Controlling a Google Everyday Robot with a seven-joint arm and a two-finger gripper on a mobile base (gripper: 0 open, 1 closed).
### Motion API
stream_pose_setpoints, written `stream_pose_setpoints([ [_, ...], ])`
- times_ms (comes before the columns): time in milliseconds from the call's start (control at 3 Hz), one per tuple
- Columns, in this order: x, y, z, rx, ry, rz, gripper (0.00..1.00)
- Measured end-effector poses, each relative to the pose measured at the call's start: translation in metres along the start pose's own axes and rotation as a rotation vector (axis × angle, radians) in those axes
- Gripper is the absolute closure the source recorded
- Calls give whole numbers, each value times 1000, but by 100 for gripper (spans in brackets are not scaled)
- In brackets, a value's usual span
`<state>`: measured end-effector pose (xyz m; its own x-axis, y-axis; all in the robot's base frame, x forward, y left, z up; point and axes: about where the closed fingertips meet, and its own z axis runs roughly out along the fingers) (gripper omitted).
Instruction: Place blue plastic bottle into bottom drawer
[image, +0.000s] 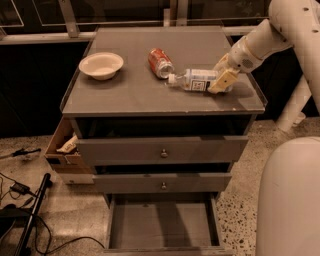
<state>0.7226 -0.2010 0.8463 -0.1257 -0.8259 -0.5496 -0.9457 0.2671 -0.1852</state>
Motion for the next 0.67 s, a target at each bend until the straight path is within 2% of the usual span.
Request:
stream_pose_setpoints([
  [333,-1,0,0,3,1,-2,100],
  [667,3,10,-26,46,-9,-25,100],
])
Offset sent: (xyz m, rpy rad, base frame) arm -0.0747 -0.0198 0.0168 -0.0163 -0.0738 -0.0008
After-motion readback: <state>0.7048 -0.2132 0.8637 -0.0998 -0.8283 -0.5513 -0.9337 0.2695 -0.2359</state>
